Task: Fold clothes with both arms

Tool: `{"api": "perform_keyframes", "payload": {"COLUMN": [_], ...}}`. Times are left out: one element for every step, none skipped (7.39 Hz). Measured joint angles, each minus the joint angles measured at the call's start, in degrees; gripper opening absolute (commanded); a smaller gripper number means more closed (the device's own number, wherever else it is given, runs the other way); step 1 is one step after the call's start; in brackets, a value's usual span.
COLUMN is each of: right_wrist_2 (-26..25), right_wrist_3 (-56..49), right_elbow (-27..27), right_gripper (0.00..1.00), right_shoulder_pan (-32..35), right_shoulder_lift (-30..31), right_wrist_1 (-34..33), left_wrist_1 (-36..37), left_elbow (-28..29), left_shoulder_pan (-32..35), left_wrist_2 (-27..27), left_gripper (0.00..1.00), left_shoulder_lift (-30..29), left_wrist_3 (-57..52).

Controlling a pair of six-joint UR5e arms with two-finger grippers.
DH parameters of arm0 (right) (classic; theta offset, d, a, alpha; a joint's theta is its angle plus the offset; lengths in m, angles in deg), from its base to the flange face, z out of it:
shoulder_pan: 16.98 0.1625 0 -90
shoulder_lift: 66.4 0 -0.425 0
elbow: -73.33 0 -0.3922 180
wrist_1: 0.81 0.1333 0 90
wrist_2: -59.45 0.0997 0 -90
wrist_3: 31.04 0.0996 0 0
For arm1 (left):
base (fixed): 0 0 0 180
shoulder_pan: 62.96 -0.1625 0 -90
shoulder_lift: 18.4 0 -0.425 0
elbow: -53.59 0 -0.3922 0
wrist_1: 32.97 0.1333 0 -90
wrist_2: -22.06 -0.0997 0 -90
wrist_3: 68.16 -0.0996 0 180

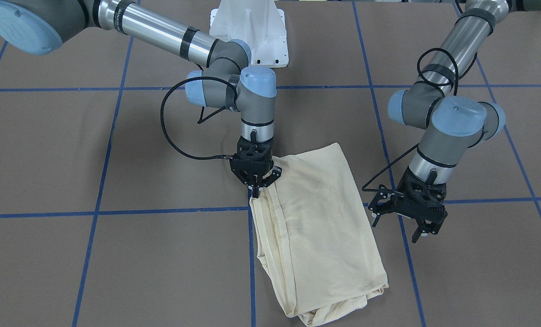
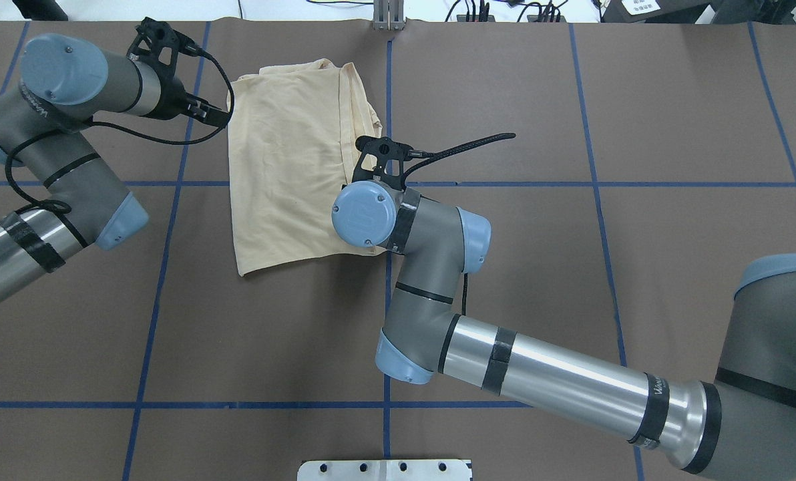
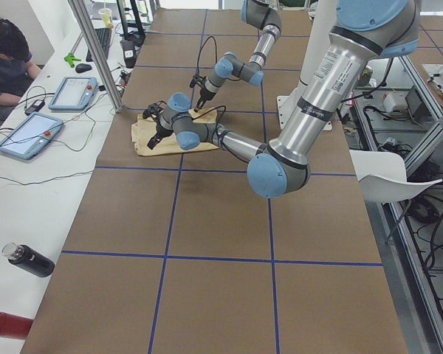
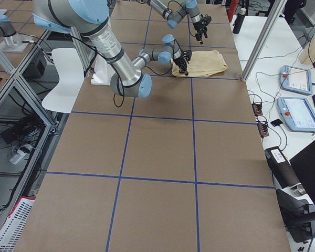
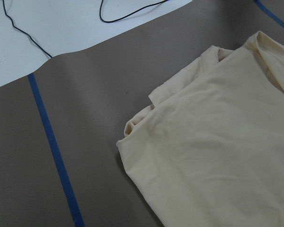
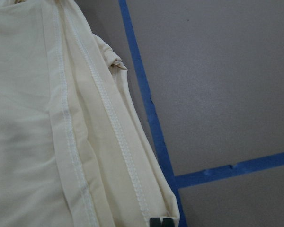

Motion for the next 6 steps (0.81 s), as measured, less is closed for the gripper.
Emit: {"api": "perform_keyframes", "payload": {"right_wrist_2": [0.1, 0.1, 0.1, -0.1, -0.2, -1.0], "right_wrist_3": [-0.2, -0.2, -0.2, -0.2, -0.2, -0.2], "right_elbow": [-4.2, -10.8, -18.1, -24.3, -27.9, -29.3], "right_gripper": [0.0, 0.0, 0.0, 0.97, 1.0, 1.0], "right_shoulder_pan": [-0.1, -0.7, -2.0, -3.4, -4.6, -5.5], "right_shoulder_lift": [2.4, 6.6, 11.9, 16.8, 19.9, 21.3], "right_wrist_1": [-1.9, -4.2, -6.2, -7.3, -7.8, -7.9], "left_wrist_1": [0.0, 0.0, -0.1, -0.1, -0.1, -0.1], "left_elbow": [0.0, 0.0, 0.0, 0.0, 0.0, 0.0], "left_shoulder_pan": [0.0, 0.0, 0.0, 0.0, -0.1, -0.1], "left_wrist_2": [0.0, 0.0, 0.0, 0.0, 0.0, 0.0], "left_gripper": [1.0, 1.0, 1.0, 1.0, 1.0, 1.0], "left_shoulder_lift": [0.0, 0.0, 0.0, 0.0, 0.0, 0.0], "left_wrist_3": [0.2, 0.3, 0.3, 0.3, 0.3, 0.3]}}
